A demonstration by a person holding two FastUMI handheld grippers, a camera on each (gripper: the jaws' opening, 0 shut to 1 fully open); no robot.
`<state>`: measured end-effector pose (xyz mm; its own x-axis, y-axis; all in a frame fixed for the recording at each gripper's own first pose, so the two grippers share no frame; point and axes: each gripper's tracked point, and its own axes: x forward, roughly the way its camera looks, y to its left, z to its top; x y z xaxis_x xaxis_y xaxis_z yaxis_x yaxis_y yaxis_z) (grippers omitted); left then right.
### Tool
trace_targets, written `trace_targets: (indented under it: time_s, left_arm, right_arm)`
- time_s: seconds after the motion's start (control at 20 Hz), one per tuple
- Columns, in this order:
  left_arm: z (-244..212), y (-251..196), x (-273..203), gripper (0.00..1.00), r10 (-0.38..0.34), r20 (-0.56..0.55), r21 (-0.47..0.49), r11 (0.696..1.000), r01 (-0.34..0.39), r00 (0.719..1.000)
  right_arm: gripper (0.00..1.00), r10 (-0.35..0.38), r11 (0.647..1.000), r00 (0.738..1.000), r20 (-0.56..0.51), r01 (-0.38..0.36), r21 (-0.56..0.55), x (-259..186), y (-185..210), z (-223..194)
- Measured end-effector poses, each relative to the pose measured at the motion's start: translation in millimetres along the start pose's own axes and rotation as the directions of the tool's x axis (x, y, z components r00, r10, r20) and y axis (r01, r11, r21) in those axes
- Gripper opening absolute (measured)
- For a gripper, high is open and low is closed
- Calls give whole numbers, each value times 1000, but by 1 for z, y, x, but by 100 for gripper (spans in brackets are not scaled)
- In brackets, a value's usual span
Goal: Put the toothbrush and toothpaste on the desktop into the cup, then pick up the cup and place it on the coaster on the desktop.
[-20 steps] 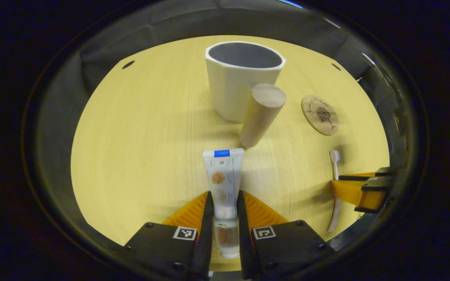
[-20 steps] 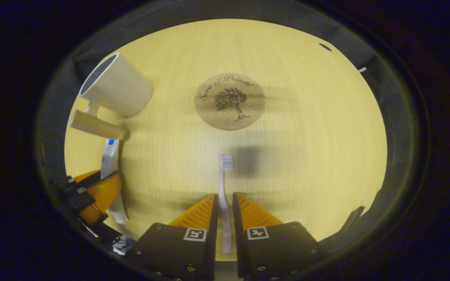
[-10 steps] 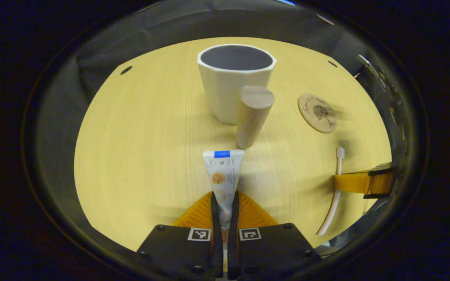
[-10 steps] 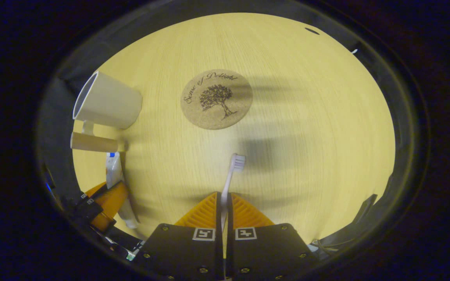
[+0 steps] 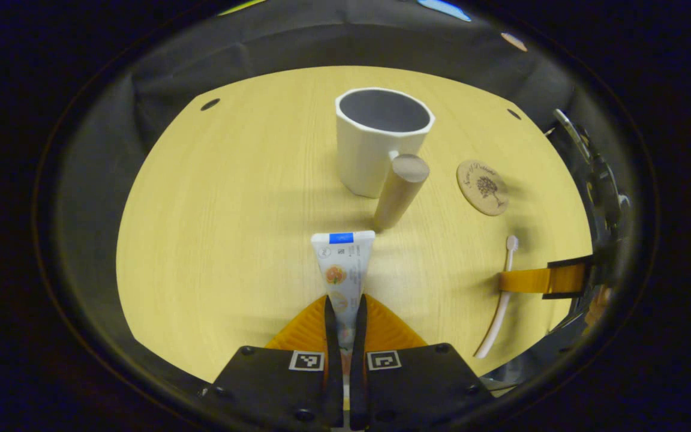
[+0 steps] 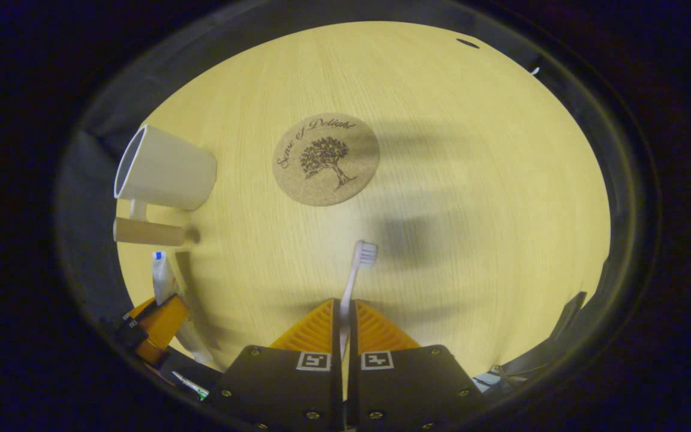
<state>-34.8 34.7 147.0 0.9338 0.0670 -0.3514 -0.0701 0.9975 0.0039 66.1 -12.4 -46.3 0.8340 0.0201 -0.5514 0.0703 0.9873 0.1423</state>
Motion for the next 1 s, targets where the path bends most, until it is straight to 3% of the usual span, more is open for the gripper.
trace_targets:
  time_s: [0.45, 0.75, 1.0]
  left_arm:
    - [28, 11, -52, 12, -30, 99, -148, 988, 45, 995]
    - [81, 9, -66, 12, -55, 203, -214, 972, 99, 978]
    - [148, 16, -79, 12, -57, 294, -191, 975, 117, 954]
  right_arm:
    - [4, -9, 998, 999, 45, 11, -59, -7, -5, -1]
    - [4, 18, 996, 997, 81, -11, -84, -20, 1, 2]
    - [4, 33, 996, 994, 103, -24, -90, -29, 4, 0]
